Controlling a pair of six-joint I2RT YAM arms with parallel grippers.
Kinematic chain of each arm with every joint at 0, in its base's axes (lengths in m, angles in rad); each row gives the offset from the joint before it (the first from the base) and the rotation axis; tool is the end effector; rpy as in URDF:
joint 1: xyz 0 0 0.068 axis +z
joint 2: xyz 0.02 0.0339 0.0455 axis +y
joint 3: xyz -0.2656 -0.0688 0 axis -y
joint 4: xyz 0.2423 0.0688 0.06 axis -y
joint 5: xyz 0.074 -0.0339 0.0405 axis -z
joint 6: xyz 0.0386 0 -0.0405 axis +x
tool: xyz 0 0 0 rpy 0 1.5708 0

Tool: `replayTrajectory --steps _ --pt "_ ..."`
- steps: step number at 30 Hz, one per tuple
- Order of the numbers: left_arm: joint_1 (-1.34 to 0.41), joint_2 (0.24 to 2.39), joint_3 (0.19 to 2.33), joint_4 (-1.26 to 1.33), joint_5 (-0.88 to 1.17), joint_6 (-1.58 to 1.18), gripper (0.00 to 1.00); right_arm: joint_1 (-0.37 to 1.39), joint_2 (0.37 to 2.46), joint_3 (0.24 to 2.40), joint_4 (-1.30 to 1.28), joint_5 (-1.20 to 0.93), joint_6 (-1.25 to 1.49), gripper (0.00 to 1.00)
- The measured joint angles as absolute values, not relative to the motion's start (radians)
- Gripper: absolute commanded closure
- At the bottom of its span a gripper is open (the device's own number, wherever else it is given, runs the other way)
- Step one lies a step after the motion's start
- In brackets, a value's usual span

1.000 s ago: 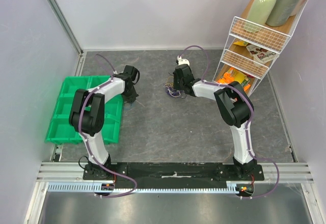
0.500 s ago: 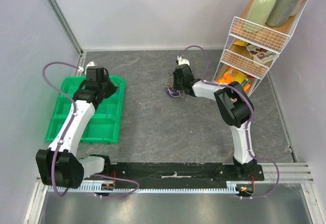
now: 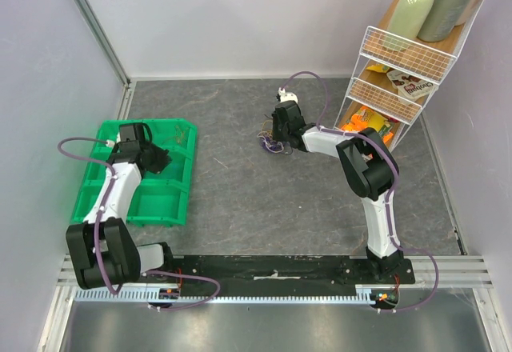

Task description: Untangle the cables

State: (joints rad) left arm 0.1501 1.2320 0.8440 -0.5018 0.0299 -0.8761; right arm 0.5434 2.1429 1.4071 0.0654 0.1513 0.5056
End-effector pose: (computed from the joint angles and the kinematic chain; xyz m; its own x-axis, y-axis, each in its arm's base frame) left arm 0.2470 0.0362 0.2404 -0.3912 -0.8358 -0.3852 -0.6739 0.5452 -0.4985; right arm 0.4066 0.2388 0.1490 -0.6639 0.1584 -0.7309 -0.1012 0.9493 0.2976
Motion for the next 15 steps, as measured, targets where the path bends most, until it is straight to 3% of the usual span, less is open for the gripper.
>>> replayTrajectory --steps 2,3,5,15 --pt "0.152 1.258 0.841 -0.487 0.057 -0.888 0.56 0.543 2.143 1.407 0.065 0.151 0.506 0.72" --pt "0.151 1.260 0.837 -0.480 0.065 -0.894 0.44 0.543 2.143 1.407 0.065 0.151 0.506 0.72" --pt "0.151 1.257 0.832 -0.477 0.083 -0.904 0.36 0.543 2.143 1.407 0.065 0.150 0.506 0.72" --pt "0.152 1.113 0.848 -0.502 0.113 -0.907 0.35 0.543 2.143 1.407 0.065 0.139 0.506 0.72"
